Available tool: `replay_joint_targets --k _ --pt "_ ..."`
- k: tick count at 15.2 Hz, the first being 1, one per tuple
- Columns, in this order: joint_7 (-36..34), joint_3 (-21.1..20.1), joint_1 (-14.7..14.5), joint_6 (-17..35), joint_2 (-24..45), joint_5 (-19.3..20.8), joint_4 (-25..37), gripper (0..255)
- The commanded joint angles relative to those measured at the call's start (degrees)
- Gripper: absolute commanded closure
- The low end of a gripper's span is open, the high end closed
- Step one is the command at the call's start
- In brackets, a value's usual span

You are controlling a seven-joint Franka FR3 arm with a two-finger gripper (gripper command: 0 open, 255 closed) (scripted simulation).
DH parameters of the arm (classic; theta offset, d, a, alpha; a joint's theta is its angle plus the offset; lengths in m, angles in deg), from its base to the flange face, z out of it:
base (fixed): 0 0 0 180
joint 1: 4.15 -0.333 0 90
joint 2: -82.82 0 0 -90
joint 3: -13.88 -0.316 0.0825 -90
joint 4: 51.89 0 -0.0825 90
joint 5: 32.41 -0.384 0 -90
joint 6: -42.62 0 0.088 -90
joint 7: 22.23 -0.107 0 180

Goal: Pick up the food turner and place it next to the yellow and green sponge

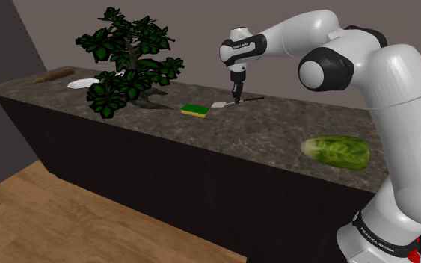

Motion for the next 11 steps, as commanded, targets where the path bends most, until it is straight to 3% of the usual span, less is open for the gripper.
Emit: replay_joint_targets --k 1,11 --pt "0.1 -0.1 0.0 1.2 0.6 -0.2 -0.6 255" --pt "0.2 -0.3 0.0 2.9 1.1 -0.4 -1.8 255"
